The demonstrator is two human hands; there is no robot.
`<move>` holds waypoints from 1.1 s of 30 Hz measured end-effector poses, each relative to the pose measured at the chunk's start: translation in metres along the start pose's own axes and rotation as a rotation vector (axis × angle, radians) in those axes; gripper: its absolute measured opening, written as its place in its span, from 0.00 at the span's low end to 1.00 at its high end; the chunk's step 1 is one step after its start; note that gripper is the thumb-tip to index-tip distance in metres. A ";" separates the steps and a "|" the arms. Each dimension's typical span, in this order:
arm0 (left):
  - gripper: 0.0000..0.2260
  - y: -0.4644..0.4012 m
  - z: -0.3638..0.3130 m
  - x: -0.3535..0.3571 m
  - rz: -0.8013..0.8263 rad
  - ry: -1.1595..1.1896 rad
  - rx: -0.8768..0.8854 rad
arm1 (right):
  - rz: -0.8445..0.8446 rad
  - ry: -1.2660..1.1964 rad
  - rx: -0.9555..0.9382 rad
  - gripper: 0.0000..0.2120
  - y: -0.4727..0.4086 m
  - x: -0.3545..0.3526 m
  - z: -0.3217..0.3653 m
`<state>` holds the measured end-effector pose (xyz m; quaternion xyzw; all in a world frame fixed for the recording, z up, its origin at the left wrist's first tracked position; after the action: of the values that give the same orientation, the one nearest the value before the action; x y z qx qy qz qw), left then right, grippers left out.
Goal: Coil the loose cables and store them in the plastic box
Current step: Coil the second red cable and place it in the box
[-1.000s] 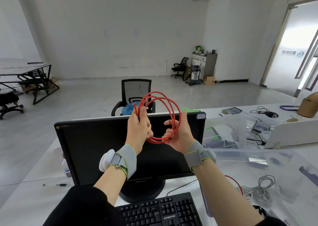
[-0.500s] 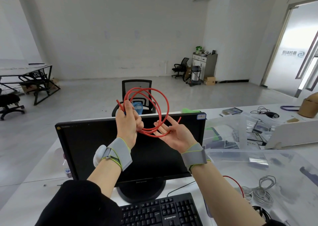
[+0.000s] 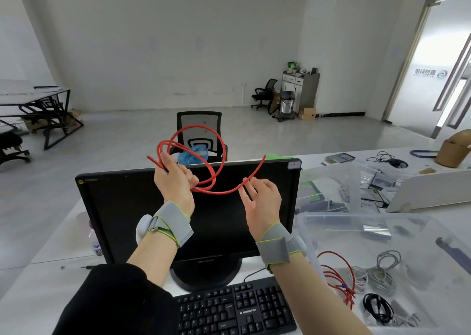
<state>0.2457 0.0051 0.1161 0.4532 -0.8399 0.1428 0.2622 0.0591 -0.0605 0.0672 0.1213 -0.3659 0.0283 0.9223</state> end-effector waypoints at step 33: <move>0.17 0.079 0.137 -0.110 0.093 -0.261 -0.402 | 0.055 0.367 0.190 0.14 0.035 -0.092 -0.095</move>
<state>0.1866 0.0581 -0.0591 0.3672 -0.8983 -0.0748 0.2295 0.0505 0.0002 -0.0551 0.1904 -0.1905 0.1095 0.9568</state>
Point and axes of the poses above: each hand's wrist, its own y-axis away from the middle knuckle, its own x-axis out of the palm, z = x × y, the point moved 9 cm from there along -y, towards the middle knuckle, and after that the axes turned 3 degrees about -z, right-handed, at the moved point
